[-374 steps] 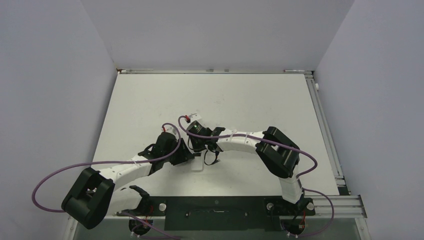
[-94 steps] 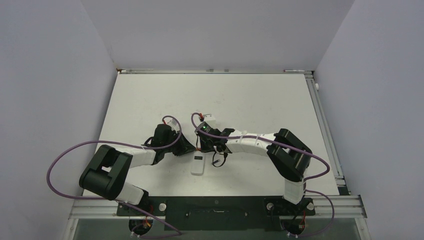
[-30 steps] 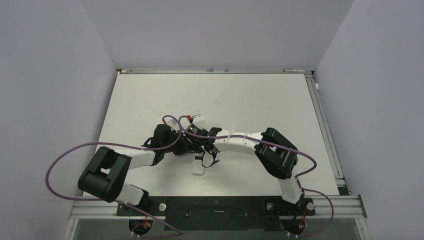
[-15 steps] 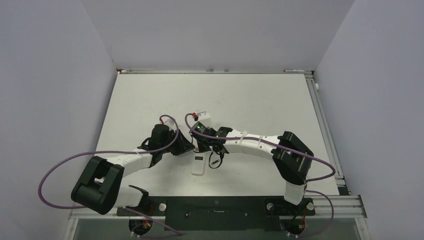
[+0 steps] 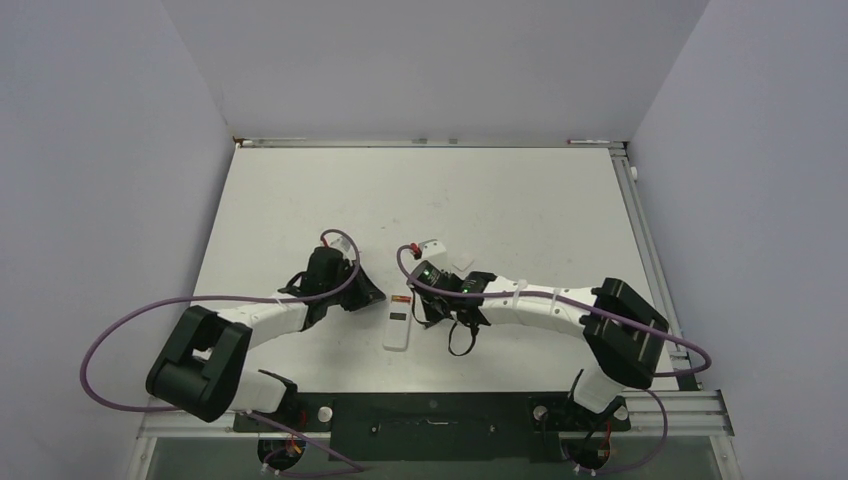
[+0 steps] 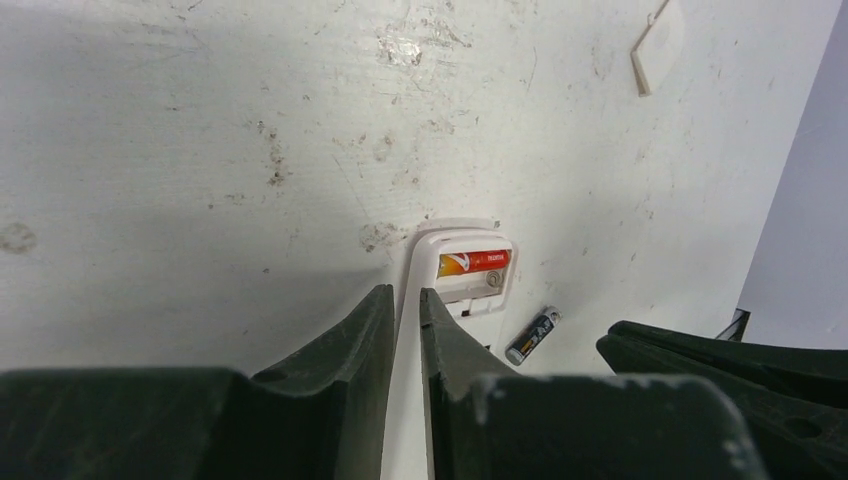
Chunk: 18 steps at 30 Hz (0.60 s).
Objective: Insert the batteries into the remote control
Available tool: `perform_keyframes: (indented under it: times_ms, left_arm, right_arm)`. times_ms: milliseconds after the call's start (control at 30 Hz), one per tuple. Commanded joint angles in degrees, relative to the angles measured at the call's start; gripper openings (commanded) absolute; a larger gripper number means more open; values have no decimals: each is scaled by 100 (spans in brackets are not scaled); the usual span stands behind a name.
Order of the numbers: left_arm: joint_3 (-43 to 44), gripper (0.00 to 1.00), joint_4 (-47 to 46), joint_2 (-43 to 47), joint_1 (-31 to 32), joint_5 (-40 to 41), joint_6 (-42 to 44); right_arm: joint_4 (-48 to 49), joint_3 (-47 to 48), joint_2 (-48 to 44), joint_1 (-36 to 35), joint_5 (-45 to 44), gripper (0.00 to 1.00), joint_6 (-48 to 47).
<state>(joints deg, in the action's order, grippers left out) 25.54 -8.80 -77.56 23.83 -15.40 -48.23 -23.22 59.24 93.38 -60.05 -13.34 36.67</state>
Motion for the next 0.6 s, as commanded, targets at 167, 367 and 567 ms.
perform_keyframes:
  times_ms: [167, 367, 567]
  left_arm:
    - [434, 4, 111, -427, 112, 413, 252]
    - [623, 0, 182, -673, 280, 444, 297]
    - [943, 0, 536, -819, 625, 643, 445]
  right_arm:
    - [275, -534, -719, -42, -127, 9, -22]
    - [284, -789, -934, -34, -191, 9, -4]
    - [242, -920, -1063, -24, -272, 9, -6]
